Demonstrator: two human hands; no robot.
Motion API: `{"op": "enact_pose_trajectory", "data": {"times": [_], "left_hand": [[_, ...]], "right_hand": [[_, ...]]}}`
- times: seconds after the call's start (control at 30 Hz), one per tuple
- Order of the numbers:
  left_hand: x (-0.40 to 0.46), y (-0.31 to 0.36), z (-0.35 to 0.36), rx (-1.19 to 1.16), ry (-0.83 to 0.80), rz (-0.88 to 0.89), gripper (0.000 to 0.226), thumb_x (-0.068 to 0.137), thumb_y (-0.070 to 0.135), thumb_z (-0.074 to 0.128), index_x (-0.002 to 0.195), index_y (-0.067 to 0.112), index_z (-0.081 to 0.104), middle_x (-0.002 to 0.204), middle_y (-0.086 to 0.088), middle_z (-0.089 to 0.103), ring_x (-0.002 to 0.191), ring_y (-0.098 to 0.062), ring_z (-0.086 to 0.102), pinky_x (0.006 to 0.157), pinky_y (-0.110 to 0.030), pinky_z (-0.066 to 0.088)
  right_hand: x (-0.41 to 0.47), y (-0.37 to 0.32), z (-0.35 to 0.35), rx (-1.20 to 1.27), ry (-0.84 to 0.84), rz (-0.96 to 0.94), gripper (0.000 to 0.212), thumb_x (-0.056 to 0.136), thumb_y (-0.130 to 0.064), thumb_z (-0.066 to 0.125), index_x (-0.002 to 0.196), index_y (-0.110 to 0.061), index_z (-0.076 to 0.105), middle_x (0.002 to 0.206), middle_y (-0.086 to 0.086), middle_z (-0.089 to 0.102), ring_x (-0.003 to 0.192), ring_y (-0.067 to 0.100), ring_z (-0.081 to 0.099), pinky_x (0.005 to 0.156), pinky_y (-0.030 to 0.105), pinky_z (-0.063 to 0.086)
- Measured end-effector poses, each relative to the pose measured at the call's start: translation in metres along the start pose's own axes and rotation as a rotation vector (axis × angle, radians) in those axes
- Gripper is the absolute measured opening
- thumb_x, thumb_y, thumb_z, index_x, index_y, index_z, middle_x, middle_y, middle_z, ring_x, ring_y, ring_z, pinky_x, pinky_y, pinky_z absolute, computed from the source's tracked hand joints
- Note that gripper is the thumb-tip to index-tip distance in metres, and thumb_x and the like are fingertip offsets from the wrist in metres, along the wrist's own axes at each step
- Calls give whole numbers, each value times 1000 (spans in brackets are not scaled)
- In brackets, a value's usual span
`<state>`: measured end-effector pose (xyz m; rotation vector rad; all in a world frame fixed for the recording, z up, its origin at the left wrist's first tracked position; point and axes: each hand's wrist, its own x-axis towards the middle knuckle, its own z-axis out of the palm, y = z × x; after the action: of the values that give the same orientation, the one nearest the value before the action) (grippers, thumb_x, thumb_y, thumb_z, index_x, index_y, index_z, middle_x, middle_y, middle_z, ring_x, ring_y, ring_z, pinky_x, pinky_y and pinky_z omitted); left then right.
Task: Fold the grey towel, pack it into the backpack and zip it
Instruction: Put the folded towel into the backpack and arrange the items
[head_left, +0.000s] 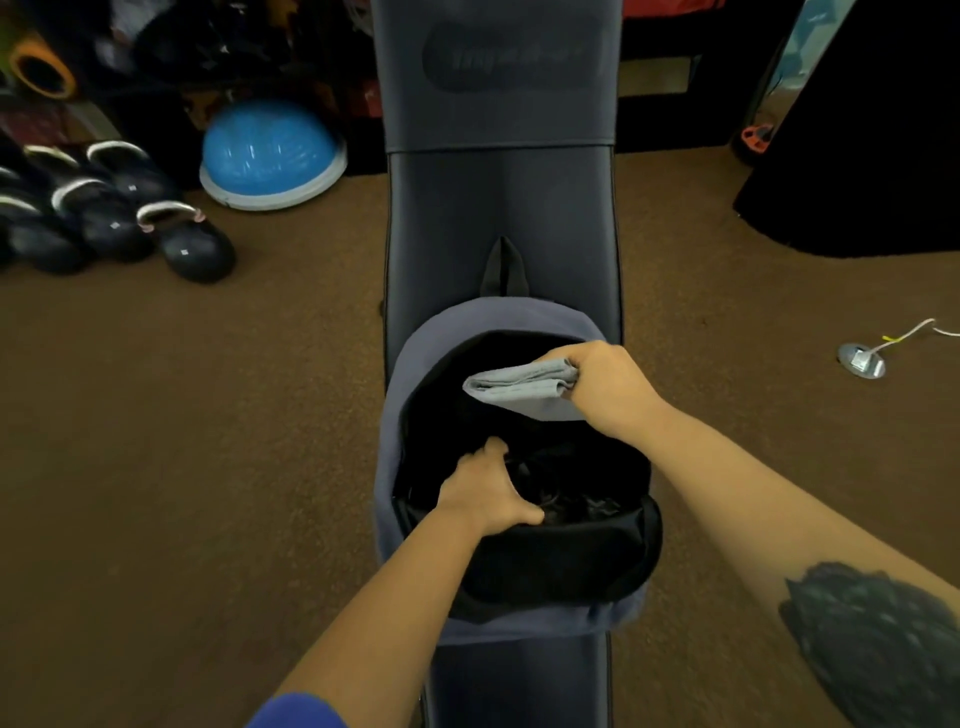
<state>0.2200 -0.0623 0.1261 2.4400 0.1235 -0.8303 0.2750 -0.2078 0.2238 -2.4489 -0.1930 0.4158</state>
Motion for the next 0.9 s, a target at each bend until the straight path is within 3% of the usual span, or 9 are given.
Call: {"op": "enact_pose_trajectory", "data": {"times": [0.13,0.27,0.4,0.47,0.6,0.73,0.8,0.9], "left_hand": [[-16,-8,6,7,-9,61,94,59,39,79,137,22,30,134,-5,47,121,-26,47,93,-39,48],[-26,-12,10,93,-25,120,93,63,39,78,141,24,30,141,-1,42,128,-24,41,98,-41,45],[-36,-15,16,163,-12,152,91,64,39,76,140,25,30,136,2,43,126,-21,40,95,-39,47],[-42,-17,21,170,13,164,90,64,38,75,140,26,28,136,4,42,127,-20,38,94,-38,48],[-50,-22,28,182,48,187,89,66,40,73,141,27,26,141,6,38,132,-20,33,97,-40,47],[-54,-25,30,189,83,200,88,68,40,72,141,27,26,142,6,37,133,-21,32,96,-40,47],[-53,-25,30,194,95,201,88,67,39,73,142,27,26,141,6,38,132,-21,33,95,-39,48],[-52,-24,29,198,103,205,89,67,39,73,141,27,27,140,7,39,130,-19,34,94,-38,48]], "right_hand": [[17,-2,5,-92,-68,-21,26,91,-5,57,112,-16,68,105,14,70,95,30,63,82,41,50],[34,-4,17,-249,-193,-31,17,89,-9,61,105,-6,67,97,19,69,80,30,59,68,37,43],[45,-10,40,-378,-309,-50,21,88,-12,62,109,-7,64,111,15,67,98,33,59,85,40,47],[49,-13,56,-433,-365,-34,16,87,-9,61,103,-7,62,112,15,64,96,32,58,83,38,46],[49,-12,93,-476,-487,-8,23,89,-11,54,110,-6,62,114,14,63,103,33,60,86,35,49],[52,-2,117,-588,-601,-29,38,79,-9,68,117,-10,61,118,12,64,105,31,61,89,38,53],[53,4,120,-592,-609,-1,42,80,-9,68,121,-13,60,120,12,63,107,30,61,87,37,53],[51,15,115,-598,-486,32,33,88,-9,55,120,-12,58,121,14,62,108,31,61,82,35,50]]}}
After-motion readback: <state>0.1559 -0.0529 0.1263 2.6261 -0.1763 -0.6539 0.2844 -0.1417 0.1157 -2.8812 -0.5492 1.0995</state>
